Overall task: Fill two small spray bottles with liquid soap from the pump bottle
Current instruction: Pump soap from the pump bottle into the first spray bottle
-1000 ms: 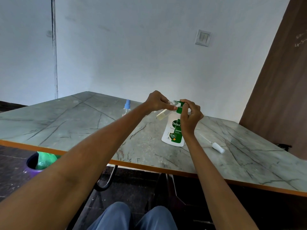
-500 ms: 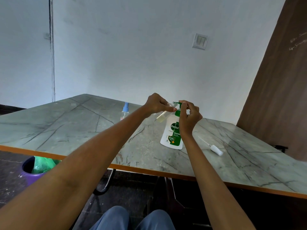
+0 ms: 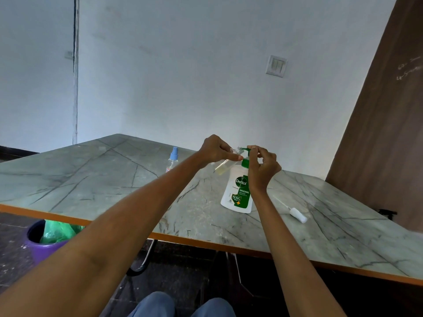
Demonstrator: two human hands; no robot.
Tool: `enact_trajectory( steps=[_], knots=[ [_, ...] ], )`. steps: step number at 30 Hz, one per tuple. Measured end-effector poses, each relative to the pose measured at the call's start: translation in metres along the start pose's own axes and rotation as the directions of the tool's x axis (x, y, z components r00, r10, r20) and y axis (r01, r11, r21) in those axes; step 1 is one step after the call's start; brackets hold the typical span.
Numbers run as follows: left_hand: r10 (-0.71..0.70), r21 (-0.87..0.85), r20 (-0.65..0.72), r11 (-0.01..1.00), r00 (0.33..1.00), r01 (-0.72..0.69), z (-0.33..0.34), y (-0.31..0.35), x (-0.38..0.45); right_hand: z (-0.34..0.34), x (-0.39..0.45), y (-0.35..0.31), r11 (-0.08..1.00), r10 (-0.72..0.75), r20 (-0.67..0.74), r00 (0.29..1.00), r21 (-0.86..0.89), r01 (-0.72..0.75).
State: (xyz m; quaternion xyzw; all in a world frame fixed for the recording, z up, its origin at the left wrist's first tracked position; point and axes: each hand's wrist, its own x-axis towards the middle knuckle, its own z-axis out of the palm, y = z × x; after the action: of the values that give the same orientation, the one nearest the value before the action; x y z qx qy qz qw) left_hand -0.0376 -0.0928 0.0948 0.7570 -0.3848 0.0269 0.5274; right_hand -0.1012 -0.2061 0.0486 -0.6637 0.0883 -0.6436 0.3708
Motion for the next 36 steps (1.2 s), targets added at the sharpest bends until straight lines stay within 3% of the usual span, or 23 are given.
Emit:
enact_trajectory(
  steps=[36],
  knots=[
    [0.025,0.027,0.039,0.999,0.999,-0.026,-0.001,-0.003,-0.002,0.000,-0.004,0.009,0.997,0.074,0.048,0.996,-0.006,-0.073]
  ],
)
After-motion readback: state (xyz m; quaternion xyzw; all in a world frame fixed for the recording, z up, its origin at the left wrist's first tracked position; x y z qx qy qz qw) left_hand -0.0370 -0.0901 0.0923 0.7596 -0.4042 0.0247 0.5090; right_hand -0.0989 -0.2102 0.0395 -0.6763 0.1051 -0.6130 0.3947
